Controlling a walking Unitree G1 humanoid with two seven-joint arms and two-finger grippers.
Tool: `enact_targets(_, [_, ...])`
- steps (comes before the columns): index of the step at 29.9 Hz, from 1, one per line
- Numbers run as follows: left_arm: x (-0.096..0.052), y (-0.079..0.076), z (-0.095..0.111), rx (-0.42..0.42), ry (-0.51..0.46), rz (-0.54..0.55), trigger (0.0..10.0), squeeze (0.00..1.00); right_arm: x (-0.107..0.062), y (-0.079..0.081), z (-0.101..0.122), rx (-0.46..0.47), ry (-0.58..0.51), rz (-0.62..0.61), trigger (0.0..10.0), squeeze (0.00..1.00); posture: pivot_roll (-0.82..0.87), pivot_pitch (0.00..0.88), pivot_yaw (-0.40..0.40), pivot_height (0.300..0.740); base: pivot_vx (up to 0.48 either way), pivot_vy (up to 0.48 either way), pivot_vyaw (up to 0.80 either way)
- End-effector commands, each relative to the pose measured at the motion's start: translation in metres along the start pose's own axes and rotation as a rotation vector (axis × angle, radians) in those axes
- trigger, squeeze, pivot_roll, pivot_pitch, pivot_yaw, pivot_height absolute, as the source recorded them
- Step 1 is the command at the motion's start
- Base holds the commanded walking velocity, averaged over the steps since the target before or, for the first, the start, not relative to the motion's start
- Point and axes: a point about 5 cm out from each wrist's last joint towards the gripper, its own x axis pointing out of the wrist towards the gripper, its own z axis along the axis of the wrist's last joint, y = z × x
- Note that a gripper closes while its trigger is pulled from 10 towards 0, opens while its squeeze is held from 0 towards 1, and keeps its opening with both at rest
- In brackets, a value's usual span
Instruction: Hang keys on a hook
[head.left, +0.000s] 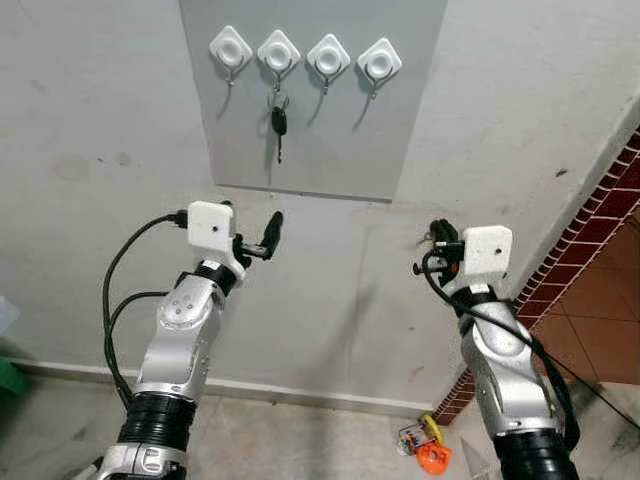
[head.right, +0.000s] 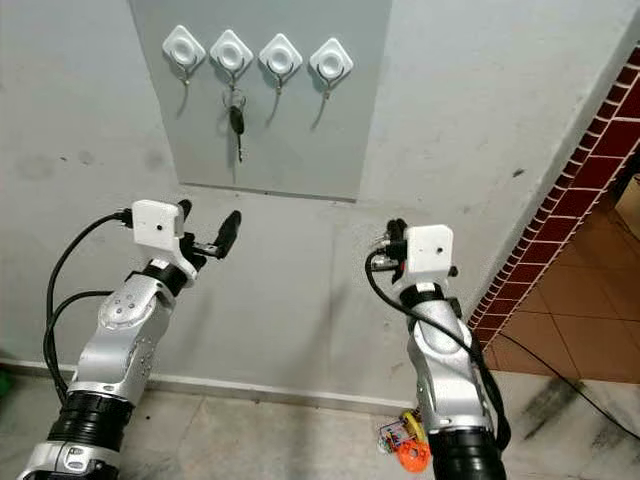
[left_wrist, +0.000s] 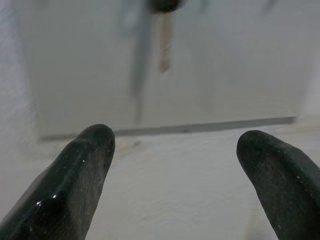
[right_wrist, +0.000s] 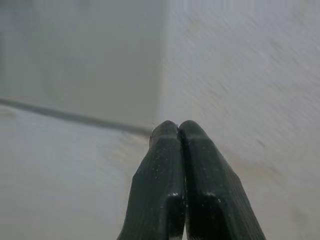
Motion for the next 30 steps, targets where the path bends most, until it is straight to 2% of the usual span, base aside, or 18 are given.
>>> enact_targets(1, [0.003, -0.015, 0.006, 0.038, -0.022, -0.086, 10.0, 0.0, 0.008, 0.002, 0.007, 0.013, -0.019, 0.059, 10.0, 0.0, -0.03, 0.0, -0.021, 0.74, 0.0, 0.0, 0.0])
enact_targets(5, [0.008, -0.037, 0.015, 0.037, -0.051, -0.195, 10.0, 0.0, 0.021, 0.002, 0.02, 0.031, -0.06, 0.103, 10.0, 0.0, -0.03, 0.0, -0.02, 0.74, 0.0, 0.0, 0.0])
enact_targets(10, [0.013, -0.049, 0.027, 0.047, -0.084, -0.263, 10.0, 0.0, 0.035, 0.006, 0.033, 0.016, -0.094, 0.173, 10.0, 0.0, -0.03, 0.0, -0.017, 0.74, 0.0, 0.0, 0.0])
enact_targets(19, [0.019, -0.05, 0.047, 0.053, -0.126, -0.298, 10.0, 0.0, 0.049, 0.012, 0.047, 0.016, -0.133, 0.226, 10.0, 0.0, -0.02, 0.0, -0.017, 0.74, 0.0, 0.0, 0.0])
enact_targets(24, [0.026, -0.045, 0.059, 0.112, -0.153, -0.288, 10.0, 0.0, 0.057, 0.018, 0.056, 0.008, -0.166, 0.254, 10.0, 0.0, -0.02, 0.0, -0.017, 0.74, 0.0, 0.0, 0.0])
enact_targets(30, [0.036, -0.035, 0.072, 0.119, -0.172, -0.258, 10.0, 0.0, 0.065, 0.026, 0.067, 0.013, -0.206, 0.289, 10.0, 0.0, -0.02, 0.0, -0.019, 0.74, 0.0, 0.0, 0.0])
